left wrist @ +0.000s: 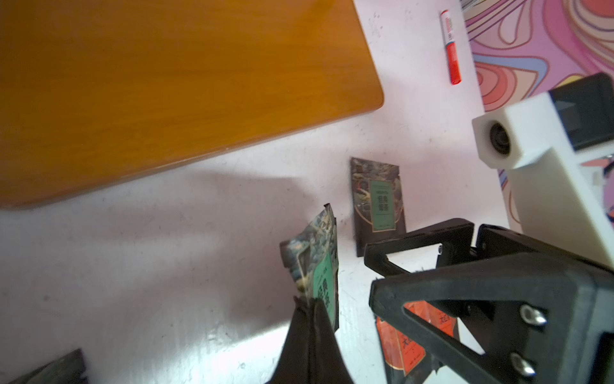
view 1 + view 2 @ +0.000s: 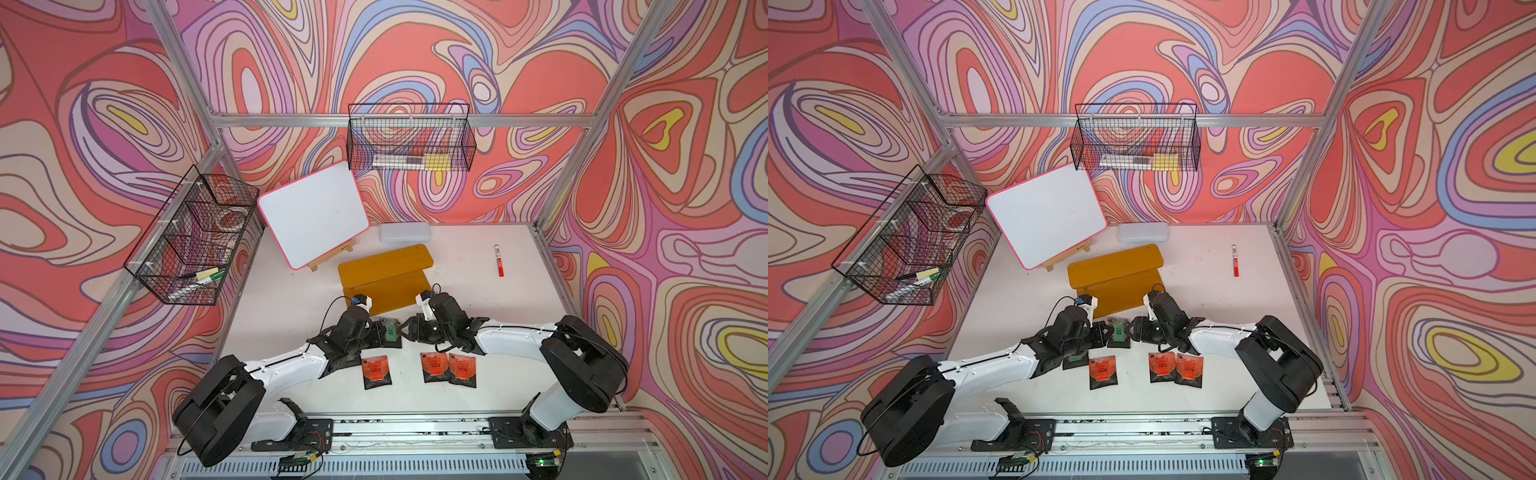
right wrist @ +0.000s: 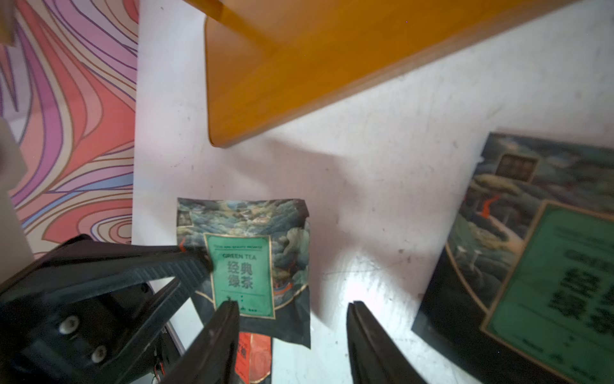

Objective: Place the tea bags on the shelf by color
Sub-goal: Pick up the tea bag from the center of the board.

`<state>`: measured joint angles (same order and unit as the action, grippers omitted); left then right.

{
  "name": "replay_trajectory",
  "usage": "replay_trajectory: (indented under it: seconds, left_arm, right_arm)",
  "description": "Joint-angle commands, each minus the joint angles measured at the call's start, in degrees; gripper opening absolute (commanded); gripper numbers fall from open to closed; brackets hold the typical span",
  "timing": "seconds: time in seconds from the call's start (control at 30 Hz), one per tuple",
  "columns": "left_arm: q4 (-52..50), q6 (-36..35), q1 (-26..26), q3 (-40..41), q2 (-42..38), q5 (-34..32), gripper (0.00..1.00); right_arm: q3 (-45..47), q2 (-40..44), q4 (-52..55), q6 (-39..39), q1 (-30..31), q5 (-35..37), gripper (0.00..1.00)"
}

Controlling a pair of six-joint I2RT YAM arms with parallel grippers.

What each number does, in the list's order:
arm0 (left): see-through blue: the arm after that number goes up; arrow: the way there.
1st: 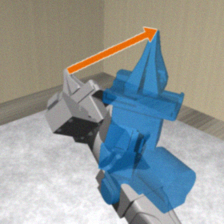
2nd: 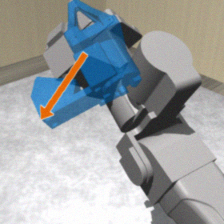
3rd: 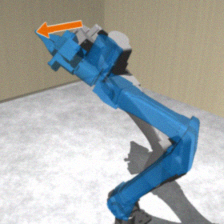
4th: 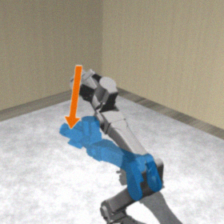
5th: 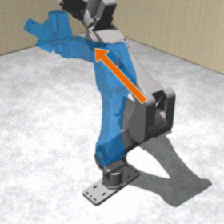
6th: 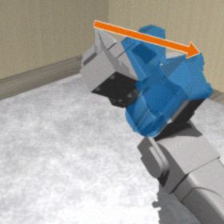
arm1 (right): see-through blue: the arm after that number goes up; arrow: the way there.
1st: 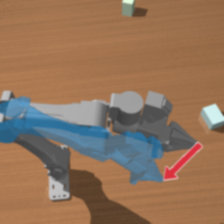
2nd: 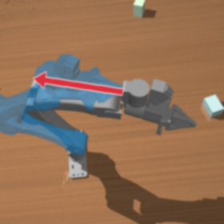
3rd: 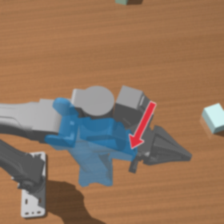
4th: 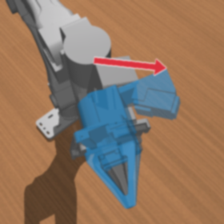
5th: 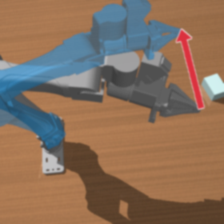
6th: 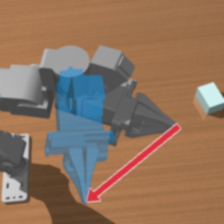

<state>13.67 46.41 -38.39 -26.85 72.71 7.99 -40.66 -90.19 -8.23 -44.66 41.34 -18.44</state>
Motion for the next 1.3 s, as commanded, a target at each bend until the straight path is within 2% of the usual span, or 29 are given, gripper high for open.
replay_trajectory:
  seconds: [0.0, 0.27, 0.43, 0.57, 0.67, 0.9, 1.27]
  left_arm:
    - [-0.6, 0.0, -0.5, -0.5, -3.8, 0.6, 0.00]
    - [-3.0, 1.0, 0.2, -1.0, -11.9, 1.6, 0.00]
    - [-0.8, 3.5, 3.5, -0.5, -14.7, 6.5, 0.00]
    - [0.4, 5.3, 5.8, -0.5, -17.1, 9.9, 0.00]
    - [1.1, 6.6, 7.2, -0.5, -18.7, 11.7, 0.00]
    - [5.2, 11.0, 9.5, 0.6, -19.7, 15.2, 0.00]
    - [9.0, 14.0, 10.1, 1.1, -19.5, 17.5, 0.00]
  right_arm:
    - [1.5, 5.6, 0.5, 3.6, 0.2, 0.9, 0.58]
    - [4.8, 17.5, 0.8, 5.3, 0.1, -0.8, 0.58]
    - [5.5, 21.1, 0.8, 3.8, -1.9, -3.9, 0.58]
    - [7.1, 21.0, -4.9, 0.1, -5.4, -11.7, 0.55]
    - [7.9, 20.2, -8.8, -2.3, -6.9, -15.0, 0.54]
    - [6.0, 17.5, -12.5, -4.1, -7.3, -18.6, 0.42]
    - [2.3, 14.4, -15.9, -5.6, -7.4, -21.1, 0.33]
